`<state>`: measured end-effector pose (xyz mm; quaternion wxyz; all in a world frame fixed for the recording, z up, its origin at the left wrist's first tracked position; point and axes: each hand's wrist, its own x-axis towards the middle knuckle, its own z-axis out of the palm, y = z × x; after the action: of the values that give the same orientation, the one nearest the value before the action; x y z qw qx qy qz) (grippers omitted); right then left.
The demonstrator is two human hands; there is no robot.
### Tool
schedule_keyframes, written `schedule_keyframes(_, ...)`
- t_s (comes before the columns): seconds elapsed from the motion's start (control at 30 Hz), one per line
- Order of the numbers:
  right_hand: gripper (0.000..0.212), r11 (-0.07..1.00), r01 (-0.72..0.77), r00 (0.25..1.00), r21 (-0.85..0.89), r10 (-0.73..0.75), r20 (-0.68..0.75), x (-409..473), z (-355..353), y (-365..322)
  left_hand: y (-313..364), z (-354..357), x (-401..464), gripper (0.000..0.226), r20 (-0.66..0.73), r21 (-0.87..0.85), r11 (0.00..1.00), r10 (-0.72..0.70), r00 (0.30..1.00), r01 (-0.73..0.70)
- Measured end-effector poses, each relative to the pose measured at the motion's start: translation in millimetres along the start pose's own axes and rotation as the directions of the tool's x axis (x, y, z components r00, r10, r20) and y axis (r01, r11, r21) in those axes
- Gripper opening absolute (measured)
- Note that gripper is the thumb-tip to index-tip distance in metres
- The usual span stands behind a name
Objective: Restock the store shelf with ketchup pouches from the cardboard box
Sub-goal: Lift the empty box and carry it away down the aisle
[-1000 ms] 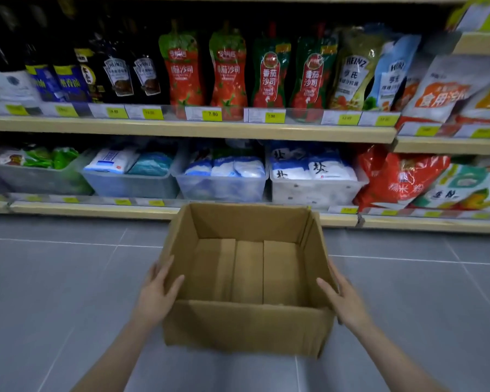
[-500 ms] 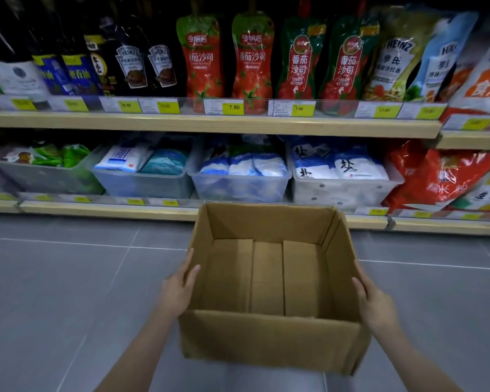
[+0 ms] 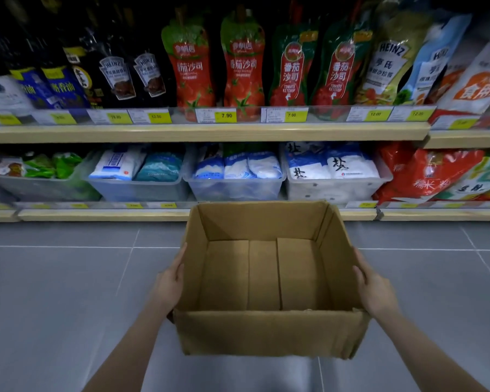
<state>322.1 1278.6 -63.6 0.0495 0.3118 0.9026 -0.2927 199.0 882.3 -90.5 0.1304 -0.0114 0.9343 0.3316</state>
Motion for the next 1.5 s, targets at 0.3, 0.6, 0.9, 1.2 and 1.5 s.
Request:
schedule_keyframes(0.3, 0.044, 0.998, -0.003, 0.996, -0.055, 0.008, 0.09, -74.3, -181.1, -112.0, 116.9, -177.5, -91.2, 0.045, -0.006, 0.1, 0.992, -0.083, 0.997, 0.083)
schedule_keyframes(0.6, 0.046, 0.993, 0.098, 0.989, -0.061, -0.09, 0.119, -204.6, -357.4, -225.8, 226.9, -379.8, -235.7, 0.048, -0.02, 0.123, 0.988, -0.096, 0.995, 0.098)
schedule_keyframes(0.9, 0.046, 0.958, 0.286, 0.944, -0.009, -0.28, 0.176, -284.5, -414.5, -280.9, 242.0, -466.0, -358.8, 0.048, -0.134, 0.068, 0.979, -0.184, 0.974, 0.194)
schedule_keyframes(1.2, 0.045, 0.866, 0.499, 0.824, -0.004, -0.473, 0.311, -333.2, -399.3, -326.4, 198.0, -487.9, -468.4, 0.047, -0.232, -0.056, 0.931, -0.363, 0.903, 0.36)
schedule_keyframes(1.5, 0.045, 0.791, 0.612, 0.725, 0.006, -0.564, 0.395, -413.7, -335.6, -407.1, 116.9, -543.4, -563.9, 0.047, -0.331, -0.152, 0.872, -0.489, 0.807, 0.466)
